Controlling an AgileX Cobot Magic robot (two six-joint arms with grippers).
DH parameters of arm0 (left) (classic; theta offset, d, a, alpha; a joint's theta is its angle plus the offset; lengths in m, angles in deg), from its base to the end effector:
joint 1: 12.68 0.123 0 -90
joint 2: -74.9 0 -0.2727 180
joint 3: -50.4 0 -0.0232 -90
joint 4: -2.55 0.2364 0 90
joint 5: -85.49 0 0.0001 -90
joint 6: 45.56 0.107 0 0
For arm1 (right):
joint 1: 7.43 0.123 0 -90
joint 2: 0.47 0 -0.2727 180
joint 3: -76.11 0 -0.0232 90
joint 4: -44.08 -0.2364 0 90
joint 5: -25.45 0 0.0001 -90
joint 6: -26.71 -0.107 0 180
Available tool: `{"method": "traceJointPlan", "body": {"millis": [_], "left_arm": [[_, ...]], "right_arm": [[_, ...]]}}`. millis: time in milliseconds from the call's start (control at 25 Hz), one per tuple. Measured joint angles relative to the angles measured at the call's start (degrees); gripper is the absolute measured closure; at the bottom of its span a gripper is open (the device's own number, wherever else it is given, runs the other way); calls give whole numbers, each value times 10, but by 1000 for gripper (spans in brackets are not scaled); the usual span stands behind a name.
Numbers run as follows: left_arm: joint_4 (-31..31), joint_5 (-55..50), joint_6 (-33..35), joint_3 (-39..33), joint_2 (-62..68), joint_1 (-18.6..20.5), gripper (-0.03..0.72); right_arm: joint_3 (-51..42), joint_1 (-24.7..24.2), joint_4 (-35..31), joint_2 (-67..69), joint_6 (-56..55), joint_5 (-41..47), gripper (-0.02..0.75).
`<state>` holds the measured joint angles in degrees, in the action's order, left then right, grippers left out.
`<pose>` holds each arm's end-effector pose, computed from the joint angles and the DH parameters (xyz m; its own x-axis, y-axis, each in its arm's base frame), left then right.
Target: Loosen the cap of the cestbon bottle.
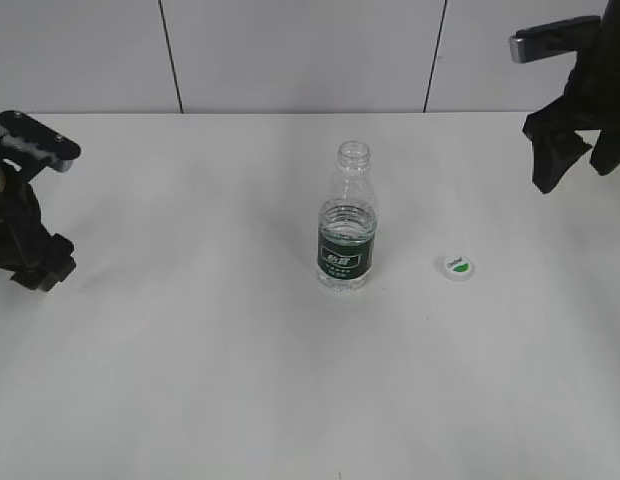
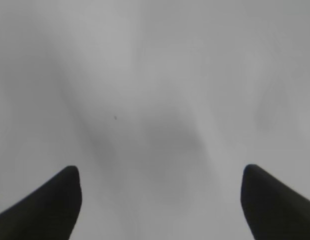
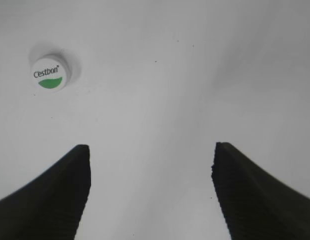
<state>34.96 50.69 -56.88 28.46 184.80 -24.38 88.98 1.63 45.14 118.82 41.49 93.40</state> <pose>0.3155 -0.0319 0.1420 -0.8671 0.4510 -0.2115 0.3581 0.8594 0.3649 0.3727 0.0576 0.2098 -0.9077 -0.4098 -0.0903 -0.4077 0.9122 -0.0422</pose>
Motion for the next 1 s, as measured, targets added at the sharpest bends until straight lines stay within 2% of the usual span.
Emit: {"method": "traceJointPlan", "body": {"millis": [160,320,440,720,1000], "left_arm": [[-67,-94,40,13,-3,8,101],[-179,-168,113,44,-5,48,101],[-229,-195,129,46,-18,79,101],[-263,-268,138,48,-58,131,101],[-286,-294,138,30,-130,137,101]], "right_arm": [[33,-11,-3,0,2,12,158],[42,-33,-38,0,23,14,158],[43,-51,-55,0,27,15,158],[43,-87,-82,-36,33,16,158],[43,-92,-95,-97,34,17,163]]}}
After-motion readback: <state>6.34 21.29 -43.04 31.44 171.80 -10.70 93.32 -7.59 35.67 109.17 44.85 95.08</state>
